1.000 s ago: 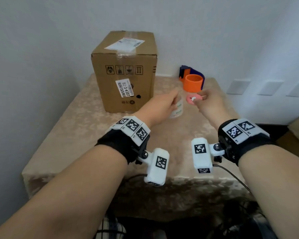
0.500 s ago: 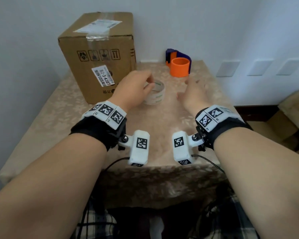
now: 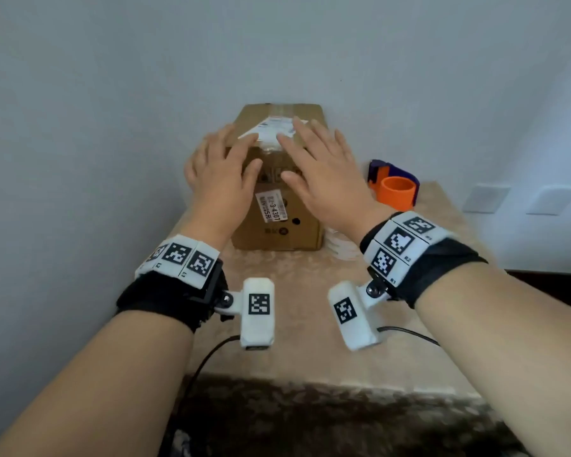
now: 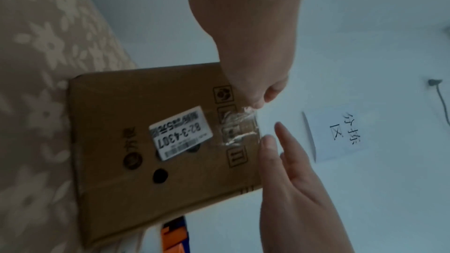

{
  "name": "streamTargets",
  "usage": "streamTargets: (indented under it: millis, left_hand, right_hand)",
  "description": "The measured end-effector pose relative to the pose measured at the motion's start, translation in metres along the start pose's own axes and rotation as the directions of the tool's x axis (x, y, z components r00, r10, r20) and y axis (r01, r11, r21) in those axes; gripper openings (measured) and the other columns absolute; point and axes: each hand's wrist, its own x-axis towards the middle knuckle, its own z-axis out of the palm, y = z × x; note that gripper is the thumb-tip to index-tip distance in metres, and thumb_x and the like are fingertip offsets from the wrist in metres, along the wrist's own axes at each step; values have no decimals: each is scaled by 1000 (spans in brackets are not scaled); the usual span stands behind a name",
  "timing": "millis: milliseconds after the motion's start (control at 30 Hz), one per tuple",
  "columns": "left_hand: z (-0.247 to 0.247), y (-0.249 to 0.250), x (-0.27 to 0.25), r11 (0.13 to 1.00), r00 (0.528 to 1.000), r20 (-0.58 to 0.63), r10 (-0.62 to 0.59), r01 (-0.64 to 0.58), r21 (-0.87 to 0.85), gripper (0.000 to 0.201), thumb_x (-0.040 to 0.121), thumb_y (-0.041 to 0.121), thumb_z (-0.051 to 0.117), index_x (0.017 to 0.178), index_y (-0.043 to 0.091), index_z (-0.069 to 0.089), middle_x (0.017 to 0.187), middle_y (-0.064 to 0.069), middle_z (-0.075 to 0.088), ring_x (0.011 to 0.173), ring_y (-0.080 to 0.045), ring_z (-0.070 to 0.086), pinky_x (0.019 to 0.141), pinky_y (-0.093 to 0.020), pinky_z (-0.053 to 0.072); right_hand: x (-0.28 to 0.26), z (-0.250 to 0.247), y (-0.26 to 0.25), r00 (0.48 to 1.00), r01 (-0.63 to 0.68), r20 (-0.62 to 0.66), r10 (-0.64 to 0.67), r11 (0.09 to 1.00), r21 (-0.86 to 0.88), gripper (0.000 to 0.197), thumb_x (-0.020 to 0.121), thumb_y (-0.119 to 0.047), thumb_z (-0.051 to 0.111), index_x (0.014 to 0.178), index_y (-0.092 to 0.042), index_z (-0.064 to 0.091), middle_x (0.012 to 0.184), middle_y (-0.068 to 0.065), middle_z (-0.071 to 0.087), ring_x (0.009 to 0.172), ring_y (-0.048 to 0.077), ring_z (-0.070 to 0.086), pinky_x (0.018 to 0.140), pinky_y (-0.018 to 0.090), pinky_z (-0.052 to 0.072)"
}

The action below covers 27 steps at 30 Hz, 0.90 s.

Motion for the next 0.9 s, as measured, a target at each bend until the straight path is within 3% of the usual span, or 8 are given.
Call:
streamTargets:
  millis: [133,200,267,400,633,800,900]
  left_hand:
    - [7,-14,13,992,998,56,24,-17,-123,37,97,33,44,132,26,51,144,-4,45,135,-28,34,112,-45,23]
    - [7,-22,16,978,998,45,41,-31,-205,35,97,27,45,131,21,53,142,-6,48,132,-27,37,112,-40,25]
    - [8,-31,17,960,999,26,39,-30,-279,34,97,22,46,129,18,55,140,-6,51,131,-24,40,112,-37,28]
    - [12,-37,15,925,999,29,29,-16,-379,33,97,20,46,129,18,55,139,-4,51,130,-16,44,112,-32,34]
    - [24,-36,7,925,998,-34,44,-54,-376,36,95,15,48,131,12,51,141,-6,46,130,-15,41,104,-16,26]
    - [26,-32,4,937,997,-60,56,-73,-342,38,93,15,51,130,11,51,140,-8,46,128,-19,44,104,-23,31]
    - [21,-28,3,984,998,-39,38,-44,-172,41,92,28,50,131,16,49,143,-6,45,134,-26,37,114,-43,29]
  right_hand:
    - [40,-1,4,997,-2,78,8,996,-85,46,100,-40,27,142,-25,38,151,4,40,142,24,29,119,49,8]
    - [47,2,3,997,1,74,5,997,-83,42,99,-43,26,124,-24,54,127,3,62,124,25,51,115,48,20]
    - [46,11,1,999,-25,19,27,997,-73,42,98,-46,27,114,-23,59,111,0,68,109,25,59,105,43,31]
    - [35,33,1,993,-73,-106,57,986,-153,54,89,-57,37,121,-19,57,120,3,66,111,29,57,96,42,37]
    - [27,48,-10,982,-148,-142,121,969,-196,73,80,-65,48,128,-10,47,129,12,55,120,33,48,105,54,29]
    - [21,51,-18,978,-204,-94,186,947,-248,91,71,-68,57,137,-9,34,138,13,45,131,32,38,111,59,21]
    - [19,46,-23,977,-211,-18,214,942,-260,98,70,-67,59,142,-9,26,144,12,36,136,31,31,111,59,19]
